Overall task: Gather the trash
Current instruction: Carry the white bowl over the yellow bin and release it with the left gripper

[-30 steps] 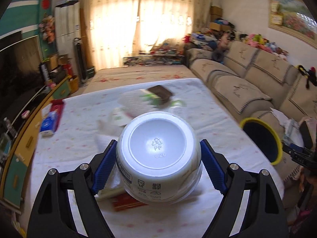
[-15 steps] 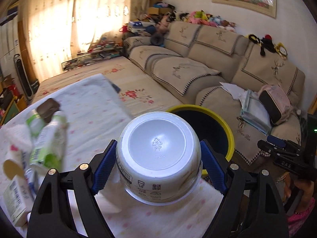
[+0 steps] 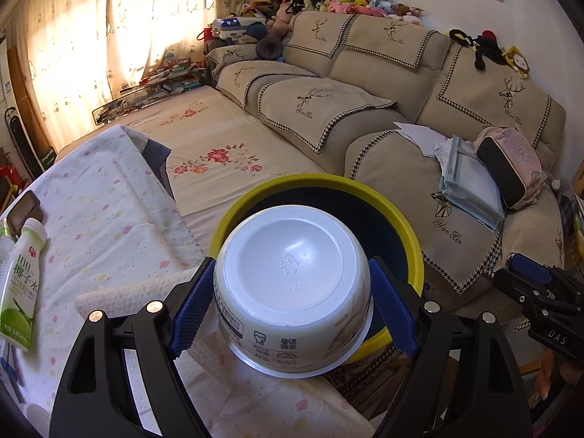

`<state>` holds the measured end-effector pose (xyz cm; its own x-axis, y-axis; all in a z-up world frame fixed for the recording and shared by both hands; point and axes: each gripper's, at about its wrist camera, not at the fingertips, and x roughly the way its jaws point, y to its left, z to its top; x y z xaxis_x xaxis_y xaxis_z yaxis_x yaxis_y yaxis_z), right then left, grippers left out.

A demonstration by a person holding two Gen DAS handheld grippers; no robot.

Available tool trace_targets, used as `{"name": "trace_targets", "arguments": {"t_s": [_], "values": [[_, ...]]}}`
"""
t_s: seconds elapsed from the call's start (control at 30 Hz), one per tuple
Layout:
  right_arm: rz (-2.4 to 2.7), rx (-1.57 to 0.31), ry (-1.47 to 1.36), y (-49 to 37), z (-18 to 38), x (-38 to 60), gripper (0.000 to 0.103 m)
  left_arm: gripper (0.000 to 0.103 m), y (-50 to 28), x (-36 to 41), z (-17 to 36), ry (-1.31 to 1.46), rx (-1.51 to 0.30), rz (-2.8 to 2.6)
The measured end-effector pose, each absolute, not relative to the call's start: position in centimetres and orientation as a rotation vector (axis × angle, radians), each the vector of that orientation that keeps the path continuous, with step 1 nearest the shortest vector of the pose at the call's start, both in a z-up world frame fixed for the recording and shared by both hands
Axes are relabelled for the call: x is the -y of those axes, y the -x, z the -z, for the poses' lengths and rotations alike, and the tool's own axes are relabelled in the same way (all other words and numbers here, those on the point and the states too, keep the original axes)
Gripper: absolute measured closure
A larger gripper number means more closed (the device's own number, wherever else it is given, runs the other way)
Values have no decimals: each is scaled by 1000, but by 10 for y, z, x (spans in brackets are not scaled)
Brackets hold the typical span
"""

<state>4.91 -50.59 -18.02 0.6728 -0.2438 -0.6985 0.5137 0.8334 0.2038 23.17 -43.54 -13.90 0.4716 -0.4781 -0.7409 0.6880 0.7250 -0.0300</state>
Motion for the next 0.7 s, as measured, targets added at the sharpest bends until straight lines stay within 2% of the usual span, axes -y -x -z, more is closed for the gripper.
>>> {"name": "trace_targets", "arguments": {"t_s": [0.2, 0.33, 0.4, 0.47, 0.7], "values": [[419, -717, -409, -54, 182, 501, 40, 21, -237, 410, 125, -262, -801, 704], [413, -721, -410, -55, 183, 499, 40, 21, -235, 422, 124, -285, -802, 740], [415, -722, -407, -55, 182, 499, 40, 19, -233, 424, 125, -290, -804, 754], [416, -718, -408, -55, 181, 499, 40, 13, -233, 429, 128, -302, -800, 757], [409, -715, -406, -54, 180, 498, 40, 13, -245, 422, 136, -283, -818, 734]]}}
